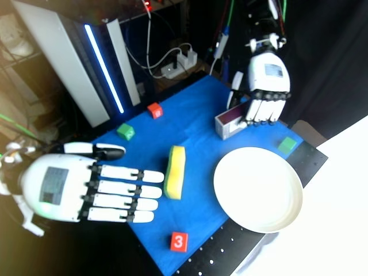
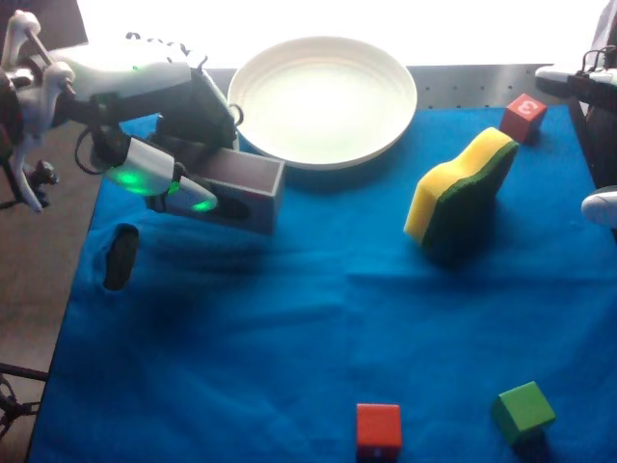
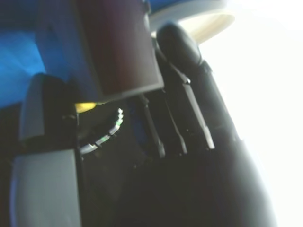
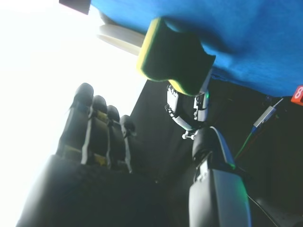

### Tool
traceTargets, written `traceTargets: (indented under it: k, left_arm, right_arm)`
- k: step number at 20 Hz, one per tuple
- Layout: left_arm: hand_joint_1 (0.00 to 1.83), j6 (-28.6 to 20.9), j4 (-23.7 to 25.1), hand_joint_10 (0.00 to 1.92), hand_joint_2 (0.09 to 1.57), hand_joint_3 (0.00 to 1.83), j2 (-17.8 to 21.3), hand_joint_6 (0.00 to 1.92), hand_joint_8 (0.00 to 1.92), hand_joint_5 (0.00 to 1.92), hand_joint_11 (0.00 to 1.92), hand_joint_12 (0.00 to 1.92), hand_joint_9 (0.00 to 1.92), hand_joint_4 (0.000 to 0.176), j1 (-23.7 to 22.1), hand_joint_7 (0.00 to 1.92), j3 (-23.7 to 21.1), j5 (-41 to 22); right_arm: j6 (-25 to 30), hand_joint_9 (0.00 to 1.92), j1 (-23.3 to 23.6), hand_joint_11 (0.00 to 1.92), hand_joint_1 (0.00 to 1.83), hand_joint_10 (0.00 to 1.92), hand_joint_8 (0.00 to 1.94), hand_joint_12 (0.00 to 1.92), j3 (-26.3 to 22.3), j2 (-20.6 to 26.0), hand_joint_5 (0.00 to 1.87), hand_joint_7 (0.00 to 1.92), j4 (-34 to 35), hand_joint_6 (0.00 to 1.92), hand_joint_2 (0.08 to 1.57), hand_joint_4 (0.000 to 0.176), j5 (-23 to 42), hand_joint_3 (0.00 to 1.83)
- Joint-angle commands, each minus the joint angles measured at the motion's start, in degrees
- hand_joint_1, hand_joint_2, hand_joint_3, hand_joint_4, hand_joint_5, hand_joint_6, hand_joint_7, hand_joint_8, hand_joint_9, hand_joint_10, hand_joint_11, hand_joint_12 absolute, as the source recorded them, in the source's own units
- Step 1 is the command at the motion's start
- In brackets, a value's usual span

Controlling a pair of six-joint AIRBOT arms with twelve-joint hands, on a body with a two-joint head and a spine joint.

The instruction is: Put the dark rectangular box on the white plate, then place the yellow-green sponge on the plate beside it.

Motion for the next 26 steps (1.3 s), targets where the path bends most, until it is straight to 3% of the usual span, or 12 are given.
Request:
traceTargets:
  k: [1, 6, 11, 12, 14, 16, 19, 20, 22, 23, 25, 26]
  left_arm:
    - [1.39, -0.2, -2.4, 1.06, 1.07, 0.00, 0.4, 0.95, 0.79, 0.96, 0.81, 1.26, 1.02, 0.000, -0.9, 1.10, 0.0, -6.3]
    - [1.26, 5.5, -10.0, 0.87, 1.07, 0.00, -0.6, 0.83, 0.83, 1.02, 0.72, 1.46, 1.06, 0.000, -4.5, 1.15, 2.3, -7.8]
    - [1.39, 10.9, -17.3, 1.03, 1.07, 0.00, -6.6, 0.99, 0.68, 0.98, 0.91, 1.10, 1.03, 0.000, -7.3, 1.10, 8.0, -7.4]
    - [1.27, 11.0, -18.3, 0.68, 1.07, 0.00, -7.9, 0.96, 0.72, 1.03, 0.88, 1.06, 1.03, 0.000, -7.7, 1.10, 9.6, -7.1]
    - [1.38, 12.6, -21.0, 1.00, 1.08, 0.00, -10.6, 1.03, 0.78, 0.95, 0.94, 1.00, 1.03, 0.000, -8.7, 1.05, 12.8, -5.9]
    - [1.24, 14.4, -24.0, 0.47, 1.07, 0.01, -13.6, 0.94, 0.76, 0.99, 0.72, 1.04, 1.07, 0.000, -9.4, 1.13, 16.3, -4.5]
    - [1.23, 16.7, -29.3, 0.26, 1.08, 0.00, -18.4, 0.92, 0.84, 1.03, 0.56, 1.11, 1.08, 0.035, -9.8, 1.06, 22.0, -2.9]
    - [1.24, 16.8, -29.5, 0.65, 1.07, 0.01, -20.9, 0.66, 1.03, 1.11, 0.06, 1.63, 0.79, 0.000, -10.6, 1.03, 24.9, -1.2]
    - [1.26, 16.8, -27.3, 0.90, 1.07, 0.00, -23.6, 0.63, 1.02, 1.10, 0.02, 1.77, 0.80, 0.000, -12.0, 1.07, 28.3, 1.6]
    - [1.27, 16.8, -26.7, 1.02, 1.07, 0.00, -25.0, 0.65, 1.01, 1.07, 0.49, 1.65, 0.96, 0.000, -12.4, 1.10, 29.9, 2.6]
    - [1.27, 16.8, -26.7, 1.09, 1.08, 0.00, -27.1, 0.62, 1.08, 1.08, 0.67, 1.60, 1.05, 0.000, -12.9, 1.07, 32.5, 3.7]
    - [1.24, 16.8, -26.3, 0.70, 1.09, 0.00, -28.1, 0.86, 0.95, 0.98, 0.72, 1.31, 1.03, 0.000, -13.2, 1.08, 33.8, 4.1]
  right_arm:
    - [0.5, 0.14, 0.8, 0.16, 0.54, 0.00, 0.00, 0.16, 0.3, 0.0, 0.09, 0.11, 2.4, 0.00, 1.11, 0.026, 6.2, 0.00]
    - [0.5, 0.16, 0.8, 0.16, 0.51, 0.00, 0.00, 0.14, 0.4, -0.2, 0.11, 0.12, 2.4, 0.00, 1.11, 0.031, 6.2, 0.00]
    - [0.6, 0.16, 0.8, 0.15, 0.52, 0.01, 0.00, 0.13, 0.7, -0.8, 0.11, 0.12, 2.5, 0.00, 1.13, 0.028, 6.2, 0.01]
    - [0.7, 0.16, 0.8, 0.16, 0.52, 0.01, 0.00, 0.13, 0.8, -0.9, 0.11, 0.12, 2.5, 0.00, 1.12, 0.033, 6.2, 0.00]
    - [0.7, 0.16, 0.8, 0.16, 0.54, 0.00, 0.00, 0.13, 1.0, -1.1, 0.11, 0.12, 2.5, 0.00, 1.13, 0.016, 6.2, 0.00]
    - [0.9, 0.15, 0.8, 0.15, 0.56, 0.00, 0.00, 0.12, 1.3, -1.4, 0.10, 0.11, 2.5, 0.00, 1.14, 0.001, 6.2, 0.01]
    - [1.2, 0.16, 0.8, 0.15, 0.53, 0.00, 0.00, 0.11, 2.2, -2.3, 0.10, 0.10, 2.5, 0.00, 1.13, 0.018, 6.2, 0.00]
    - [1.6, 0.17, 0.9, 0.17, 0.52, 0.01, 0.00, 0.12, 2.6, -2.6, 0.10, 0.11, 2.4, 0.00, 1.11, 0.022, 6.2, 0.00]
    - [1.9, 0.18, 1.1, 0.17, 0.54, 0.01, 0.00, 0.12, 2.9, -2.9, 0.11, 0.11, 2.2, 0.01, 1.10, 0.015, 6.2, 0.00]
    - [2.0, 0.17, 1.2, 0.16, 0.55, 0.01, 0.00, 0.11, 3.2, -3.1, 0.11, 0.11, 2.1, 0.00, 1.11, 0.004, 6.2, 0.00]
    - [2.4, 0.17, 1.9, 0.15, 0.57, 0.01, 0.01, 0.10, 4.0, -3.9, 0.12, 0.12, 1.3, 0.01, 1.11, 0.013, 6.2, 0.00]
    - [3.1, 0.18, 2.5, 0.16, 0.55, 0.01, 0.01, 0.10, 4.6, -4.5, 0.13, 0.13, 0.6, 0.01, 1.10, 0.010, 6.2, 0.00]
